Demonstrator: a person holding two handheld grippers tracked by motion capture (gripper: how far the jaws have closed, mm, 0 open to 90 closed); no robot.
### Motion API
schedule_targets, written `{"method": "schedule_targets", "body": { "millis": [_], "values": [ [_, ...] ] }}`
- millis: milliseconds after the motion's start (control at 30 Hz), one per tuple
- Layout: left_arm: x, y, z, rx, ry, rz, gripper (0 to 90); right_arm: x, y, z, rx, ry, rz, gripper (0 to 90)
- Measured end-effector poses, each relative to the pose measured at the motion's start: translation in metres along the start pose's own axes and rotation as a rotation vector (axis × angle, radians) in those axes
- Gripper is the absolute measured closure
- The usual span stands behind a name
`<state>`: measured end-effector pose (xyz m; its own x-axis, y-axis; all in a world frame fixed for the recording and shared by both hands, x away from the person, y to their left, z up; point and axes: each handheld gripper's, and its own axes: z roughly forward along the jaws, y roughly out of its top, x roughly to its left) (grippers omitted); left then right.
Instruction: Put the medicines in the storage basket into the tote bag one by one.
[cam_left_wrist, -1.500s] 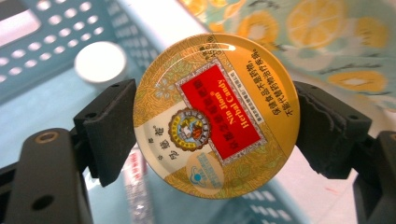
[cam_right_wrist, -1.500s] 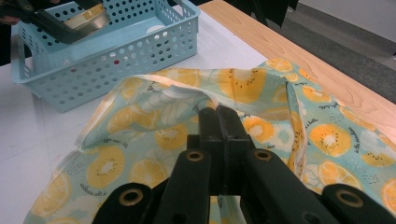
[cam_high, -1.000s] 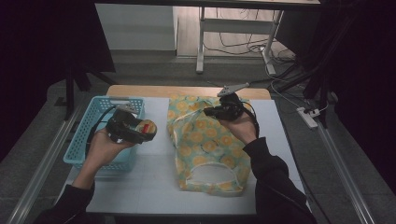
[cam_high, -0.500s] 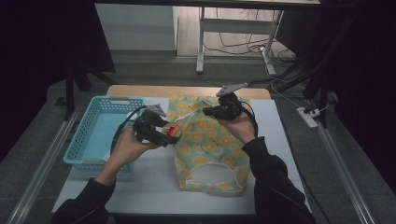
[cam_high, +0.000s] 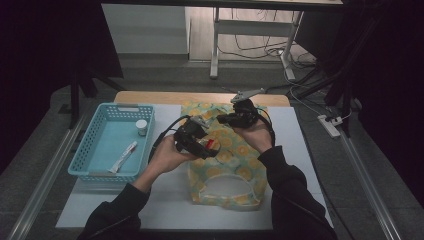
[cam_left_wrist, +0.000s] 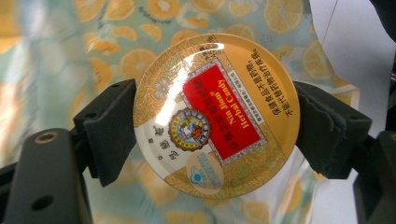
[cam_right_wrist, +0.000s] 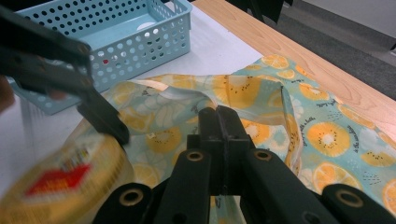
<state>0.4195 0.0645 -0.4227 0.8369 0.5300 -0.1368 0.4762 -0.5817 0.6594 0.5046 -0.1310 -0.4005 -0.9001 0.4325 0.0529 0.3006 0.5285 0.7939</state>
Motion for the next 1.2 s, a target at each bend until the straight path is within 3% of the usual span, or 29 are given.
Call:
{"method": "schedule_targets", "body": {
  "millis": [133,333,967,1200],
  "values": [
    [0.001,0.007,0.019,0.006,0.013,0.014,20.7,-0.001,-0.001,0.002,0.001,-0.001,0.000,90.0],
    [0.004,0.009,0.035,0.012,0.027,0.025,20.7,-0.002,-0.002,0.003,0.004,-0.008,0.005,90.0],
    [0.023,-0.002,0.087,0.031,0.063,0.049,20.6,-0.011,-0.008,0.015,0.027,-0.032,0.028,90.0],
    [0.032,-0.006,0.104,0.052,0.101,0.055,20.5,-0.015,-0.011,0.020,0.038,-0.037,0.037,90.0]
  ]
}}
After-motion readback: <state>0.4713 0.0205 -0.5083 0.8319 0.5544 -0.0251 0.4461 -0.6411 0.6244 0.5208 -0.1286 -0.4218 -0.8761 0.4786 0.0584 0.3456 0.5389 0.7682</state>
